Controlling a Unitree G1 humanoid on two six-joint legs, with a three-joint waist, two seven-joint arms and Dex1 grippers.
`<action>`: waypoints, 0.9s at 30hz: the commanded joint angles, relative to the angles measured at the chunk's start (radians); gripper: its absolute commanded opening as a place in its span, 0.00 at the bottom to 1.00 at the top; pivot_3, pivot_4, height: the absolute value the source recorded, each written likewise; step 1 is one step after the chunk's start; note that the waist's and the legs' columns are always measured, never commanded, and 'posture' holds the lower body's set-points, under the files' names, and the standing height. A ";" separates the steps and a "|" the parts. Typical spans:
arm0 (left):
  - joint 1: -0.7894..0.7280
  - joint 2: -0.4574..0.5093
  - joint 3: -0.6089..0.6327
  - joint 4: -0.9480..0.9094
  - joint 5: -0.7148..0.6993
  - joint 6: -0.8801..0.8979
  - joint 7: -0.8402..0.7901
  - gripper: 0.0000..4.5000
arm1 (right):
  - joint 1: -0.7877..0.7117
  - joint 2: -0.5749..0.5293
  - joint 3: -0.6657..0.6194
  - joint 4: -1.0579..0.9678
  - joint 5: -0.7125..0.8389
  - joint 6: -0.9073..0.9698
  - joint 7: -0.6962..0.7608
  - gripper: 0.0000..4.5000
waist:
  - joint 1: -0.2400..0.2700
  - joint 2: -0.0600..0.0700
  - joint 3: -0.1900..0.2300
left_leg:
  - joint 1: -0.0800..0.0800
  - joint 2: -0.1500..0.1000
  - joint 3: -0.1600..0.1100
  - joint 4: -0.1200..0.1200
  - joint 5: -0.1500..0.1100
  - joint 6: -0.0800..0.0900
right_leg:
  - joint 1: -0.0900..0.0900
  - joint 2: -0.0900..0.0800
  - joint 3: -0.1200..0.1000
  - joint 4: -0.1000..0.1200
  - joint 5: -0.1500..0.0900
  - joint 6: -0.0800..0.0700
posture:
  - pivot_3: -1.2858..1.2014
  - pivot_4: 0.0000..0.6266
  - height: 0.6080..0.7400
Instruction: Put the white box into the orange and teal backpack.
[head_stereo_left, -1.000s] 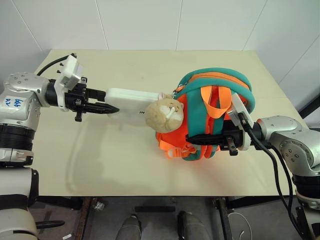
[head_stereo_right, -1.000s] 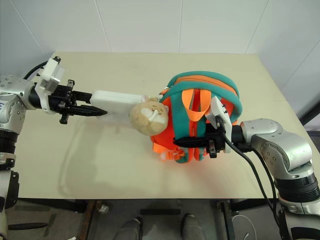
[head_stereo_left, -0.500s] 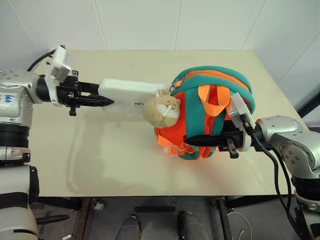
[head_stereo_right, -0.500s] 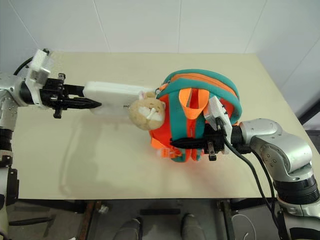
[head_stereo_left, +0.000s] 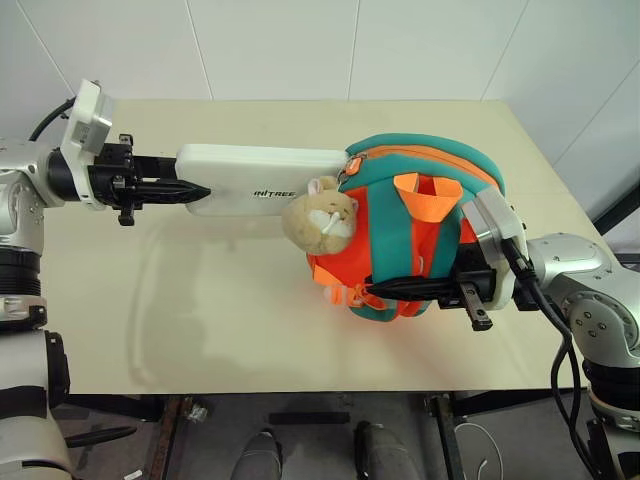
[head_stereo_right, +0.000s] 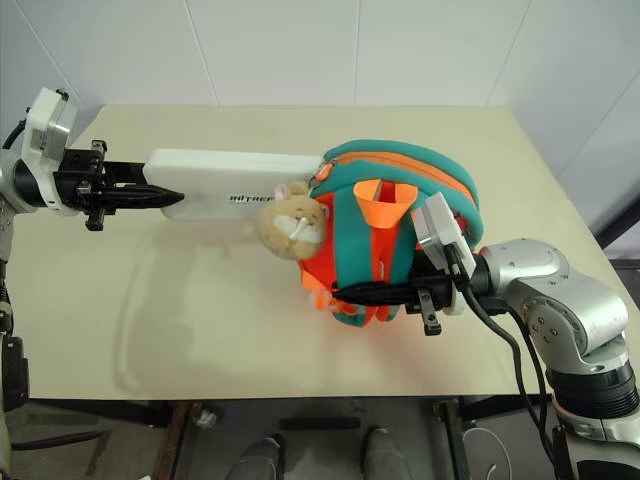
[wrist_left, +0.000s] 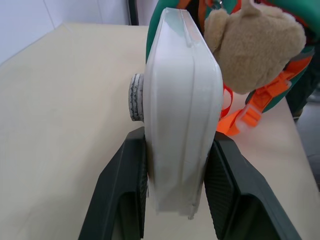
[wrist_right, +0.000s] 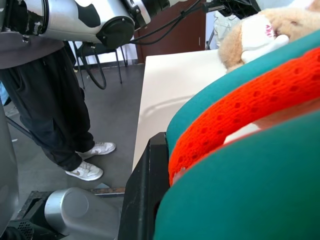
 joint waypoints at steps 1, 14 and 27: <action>0.004 0.007 0.048 -0.102 -0.095 0.060 -0.111 0.27 | 0.001 -0.008 -0.012 -0.018 0.002 -0.030 0.018 0.00 | 0.000 0.000 0.000 | 0.000 0.000 0.000 0.000 0.000 0.000 | 0.000 0.000 0.000 0.000 0.000 0.000 | 0.52 0.24 1.00; 0.012 0.027 -0.142 -0.134 -0.039 -0.076 -0.113 0.27 | -0.013 0.001 0.009 0.018 -0.041 -0.054 0.029 0.00 | 0.000 0.000 0.000 | 0.000 0.000 0.000 0.000 0.000 0.000 | 0.000 0.000 0.000 0.001 -0.001 0.000 | 0.52 0.24 1.00; -0.066 -0.109 -0.188 -0.147 0.066 -0.067 -0.026 0.27 | -0.027 0.015 0.028 0.031 -0.055 -0.056 0.019 0.00 | 0.000 0.000 0.000 | 0.001 0.000 0.000 0.002 0.000 0.000 | 0.000 0.001 0.001 0.003 -0.001 -0.001 | 0.52 0.24 1.00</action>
